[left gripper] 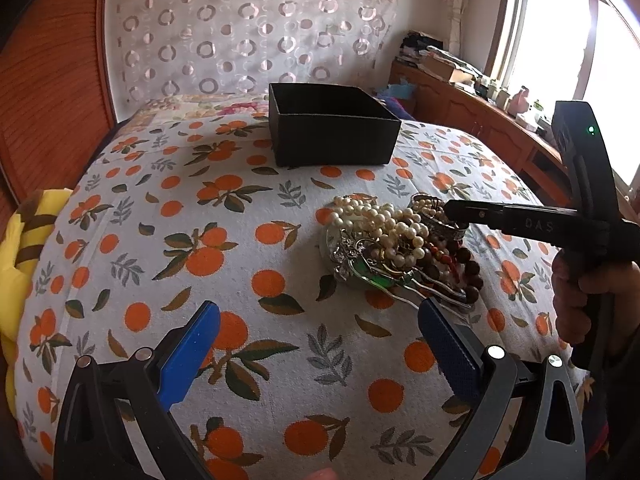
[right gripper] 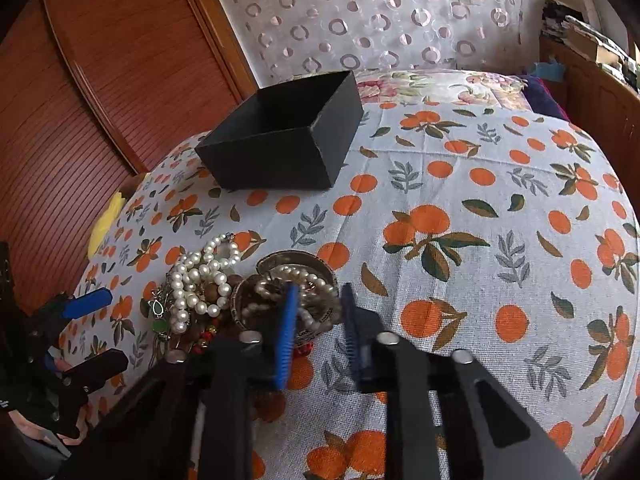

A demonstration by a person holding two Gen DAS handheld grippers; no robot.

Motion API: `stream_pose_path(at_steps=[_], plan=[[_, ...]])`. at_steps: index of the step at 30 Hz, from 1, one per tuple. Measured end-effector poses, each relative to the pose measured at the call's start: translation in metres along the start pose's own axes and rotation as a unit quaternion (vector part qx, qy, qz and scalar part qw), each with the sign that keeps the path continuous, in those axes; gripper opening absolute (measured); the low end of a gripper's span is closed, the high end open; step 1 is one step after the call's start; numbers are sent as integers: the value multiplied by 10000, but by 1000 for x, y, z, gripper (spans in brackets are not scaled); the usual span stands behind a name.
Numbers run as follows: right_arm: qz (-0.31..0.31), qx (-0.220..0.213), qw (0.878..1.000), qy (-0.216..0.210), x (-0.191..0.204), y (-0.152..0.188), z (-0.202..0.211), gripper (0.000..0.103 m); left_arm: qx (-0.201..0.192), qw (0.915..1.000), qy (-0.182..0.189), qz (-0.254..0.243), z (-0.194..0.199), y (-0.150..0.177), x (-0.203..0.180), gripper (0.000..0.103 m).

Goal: Organize jewelry
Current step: 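Lift the gold-bead necklace with the right tool while the left tool reaches the silver bangle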

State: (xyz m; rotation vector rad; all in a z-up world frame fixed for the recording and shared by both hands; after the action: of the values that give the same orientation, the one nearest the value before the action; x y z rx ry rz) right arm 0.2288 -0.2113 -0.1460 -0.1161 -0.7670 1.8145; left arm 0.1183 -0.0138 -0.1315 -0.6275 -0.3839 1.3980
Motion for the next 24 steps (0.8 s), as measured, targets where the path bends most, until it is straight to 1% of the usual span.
stream_pose_path(at_steps=[5, 10, 11, 15, 20, 23, 24], plan=[[118, -136, 9997, 147, 2, -2, 9, 11, -17, 10000, 5, -5, 2, 0, -2, 96], [242, -377, 9988, 182, 6, -8, 27, 9, -17, 10000, -19, -26, 2, -1, -3, 96], [250, -442, 9986, 167, 7, -10, 32, 5, -24, 10000, -26, -37, 3, -2, -3, 96], [399, -680, 9967, 188, 15, -18, 52, 5, -36, 10000, -34, -31, 5, -6, -2, 96], [497, -799, 9952, 262, 17, -23, 65, 5, -20, 10000, -37, -44, 5, -8, -2, 96], [479, -843, 9950, 228, 16, -24, 70, 5, -28, 10000, -36, -65, 5, -10, -5, 96], [493, -920, 9943, 219, 17, -25, 77, 5, -37, 10000, -43, -73, 5, -10, -6, 96]])
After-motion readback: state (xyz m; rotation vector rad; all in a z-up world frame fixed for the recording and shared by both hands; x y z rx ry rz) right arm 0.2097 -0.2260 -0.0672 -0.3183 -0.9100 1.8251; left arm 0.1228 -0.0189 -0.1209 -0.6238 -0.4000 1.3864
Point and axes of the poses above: each gripper's, at about its wrist camera, not at the fingertips, and z roughly against the way its jaws point, x to its left, y to its underside, the point moved 4 cm from there along -z, roughly the way its jaws point, and after that the axes turned 5 degrees about x, right-handed, at the moved point
